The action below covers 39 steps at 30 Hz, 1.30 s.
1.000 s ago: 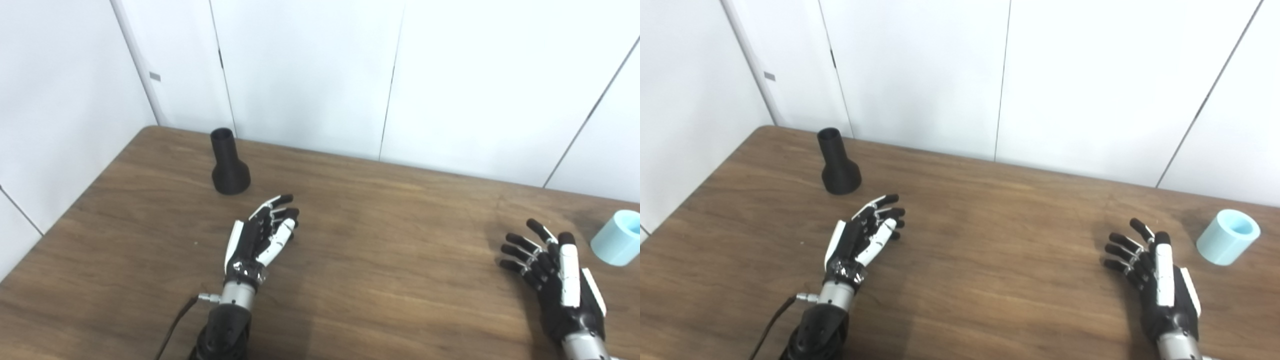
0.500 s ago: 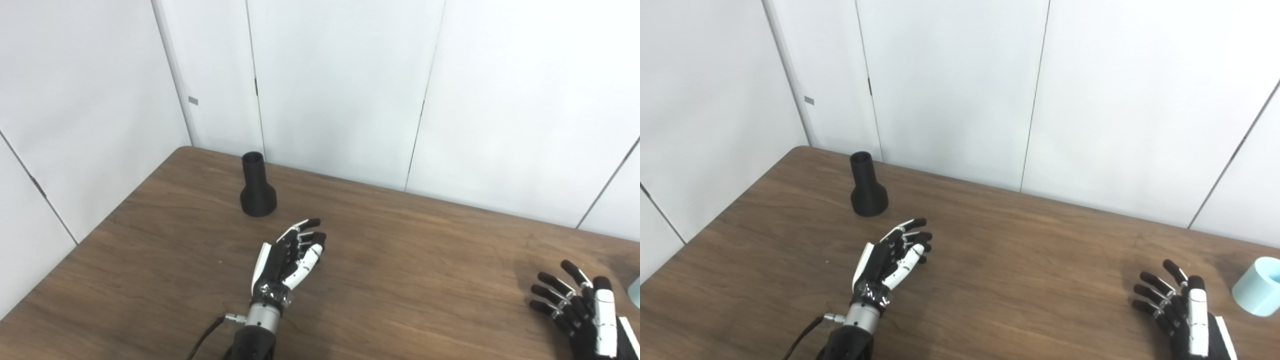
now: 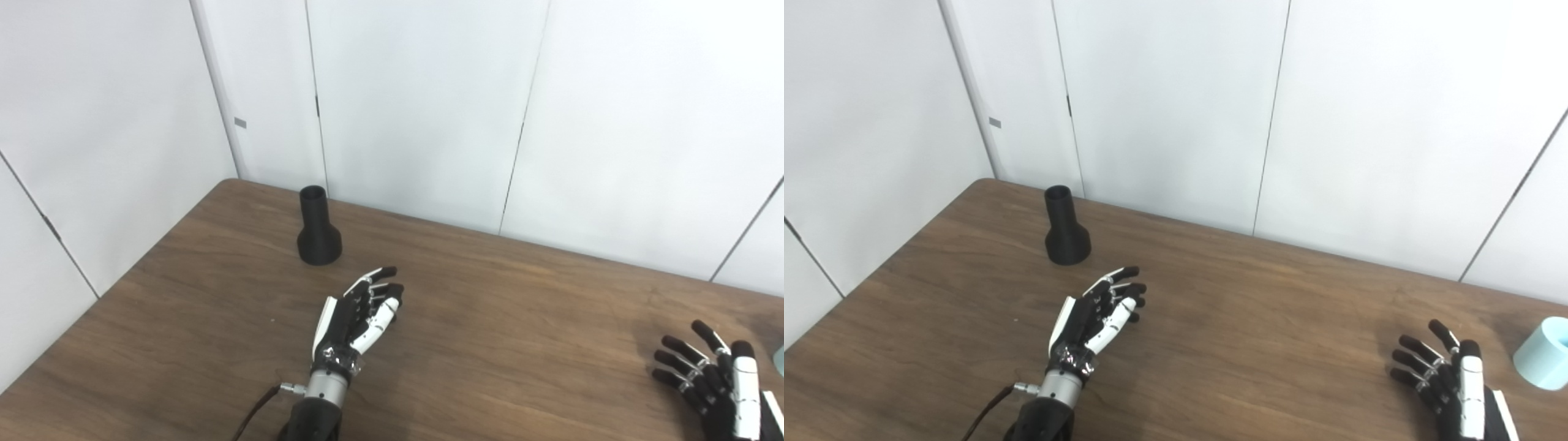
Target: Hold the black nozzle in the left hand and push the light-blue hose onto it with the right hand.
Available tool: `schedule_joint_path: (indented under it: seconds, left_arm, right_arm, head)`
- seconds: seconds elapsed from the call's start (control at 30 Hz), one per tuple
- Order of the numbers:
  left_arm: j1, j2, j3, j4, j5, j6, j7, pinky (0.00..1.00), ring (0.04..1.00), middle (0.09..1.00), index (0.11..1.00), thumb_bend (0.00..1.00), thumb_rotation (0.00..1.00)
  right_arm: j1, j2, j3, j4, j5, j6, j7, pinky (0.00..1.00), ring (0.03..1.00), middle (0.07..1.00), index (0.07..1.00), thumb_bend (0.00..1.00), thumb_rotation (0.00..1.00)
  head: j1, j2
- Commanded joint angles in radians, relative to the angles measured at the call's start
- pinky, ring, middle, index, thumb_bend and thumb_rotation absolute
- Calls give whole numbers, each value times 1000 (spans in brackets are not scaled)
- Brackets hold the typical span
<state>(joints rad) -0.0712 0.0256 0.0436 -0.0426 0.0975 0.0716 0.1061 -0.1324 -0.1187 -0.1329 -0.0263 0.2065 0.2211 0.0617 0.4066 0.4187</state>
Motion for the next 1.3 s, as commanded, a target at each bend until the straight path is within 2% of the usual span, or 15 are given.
schedule_joint_path:
  seconds: [0.0, 0.1, 0.2, 0.33, 0.43, 0.47, 0.53, 0.7, 0.73, 0.8, 0.87, 0.93, 1.07, 1.17, 1.27]
  left_arm:
    - [7, -15, -21, 19, 8, 53, -12, 637, 688, 730, 803, 330, 397]
    - [10, -15, -21, 18, 12, 39, -8, 631, 686, 724, 798, 397, 392]
    - [11, -14, -26, 27, 47, 11, 15, 593, 663, 709, 786, 464, 347]
    - [10, -1, -36, 52, 110, -69, 58, 528, 620, 694, 782, 488, 282]
    - [8, -6, -23, 42, 124, -78, 84, 575, 622, 685, 782, 518, 214]
    - [8, -7, -17, 33, 126, -79, 92, 631, 640, 682, 783, 534, 178]
    - [6, -9, -4, 20, 120, -85, 100, 667, 653, 685, 786, 551, 140]
    - [2, -1, 28, -28, 135, -105, 117, 646, 649, 688, 782, 641, 144]
    - [0, 8, 35, -44, 137, -103, 115, 647, 647, 688, 781, 647, 144]
    - [-2, 22, 47, -75, 149, -84, 110, 745, 667, 698, 796, 687, 174]
    - [-7, 40, 65, -123, 176, -40, 109, 802, 680, 705, 802, 720, 185]
    - [-12, 55, 80, -155, 191, -13, 107, 808, 693, 717, 812, 747, 185]
    - [-28, 89, 126, -218, 170, 51, 88, 743, 713, 748, 820, 785, 122]
    - [-39, 121, 158, -248, 159, 78, 78, 751, 740, 773, 830, 793, 172]
    - [-50, 153, 186, -256, 193, 97, 98, 763, 740, 766, 819, 836, 238]
  right_arm:
    - [10, -3, 2, -9, 0, 9, 4, 612, 700, 730, 895, 298, 1000]
    - [13, -1, 2, -21, 3, 17, 3, 609, 696, 725, 892, 302, 1000]
    - [16, -2, 3, -33, 4, 26, 3, 613, 701, 731, 895, 301, 1000]
    - [19, -2, 6, -48, 0, 39, 0, 619, 703, 734, 896, 298, 1000]
    - [22, -3, 10, -61, -8, 51, -4, 638, 711, 739, 900, 282, 1000]
    - [22, -1, 9, -64, -2, 53, -4, 632, 713, 742, 905, 276, 1000]
    - [23, 3, 6, -70, 5, 58, -4, 630, 719, 747, 908, 277, 1000]
    - [27, 11, 7, -99, -3, 90, -21, 599, 709, 742, 902, 277, 1000]
    - [28, 11, 7, -104, -6, 96, -24, 599, 710, 743, 902, 274, 1000]
    - [28, 11, 9, -108, -9, 102, -25, 616, 708, 735, 898, 268, 1000]
    - [28, 11, 11, -110, -13, 101, -26, 632, 708, 733, 899, 268, 1000]
    - [29, 11, 13, -111, -15, 98, -27, 643, 711, 734, 902, 265, 1000]
    - [29, 14, 16, -111, -20, 99, -30, 666, 718, 743, 900, 262, 1000]
    - [29, 20, 16, -115, -24, 106, -35, 670, 716, 737, 901, 254, 1000]
    - [30, 19, 18, -123, -25, 119, -32, 677, 724, 745, 909, 243, 1000]
  head:
    - [1, 1]
    - [0, 3]
    - [2, 4]
    - [1, 9]
    - [3, 8]
    - [2, 9]
    - [1, 10]
    - [-10, 19]
    - [-13, 21]
    - [-17, 22]
    - [-21, 22]
    - [-20, 21]
    - [-13, 22]
    - [-15, 22]
    - [-15, 22]
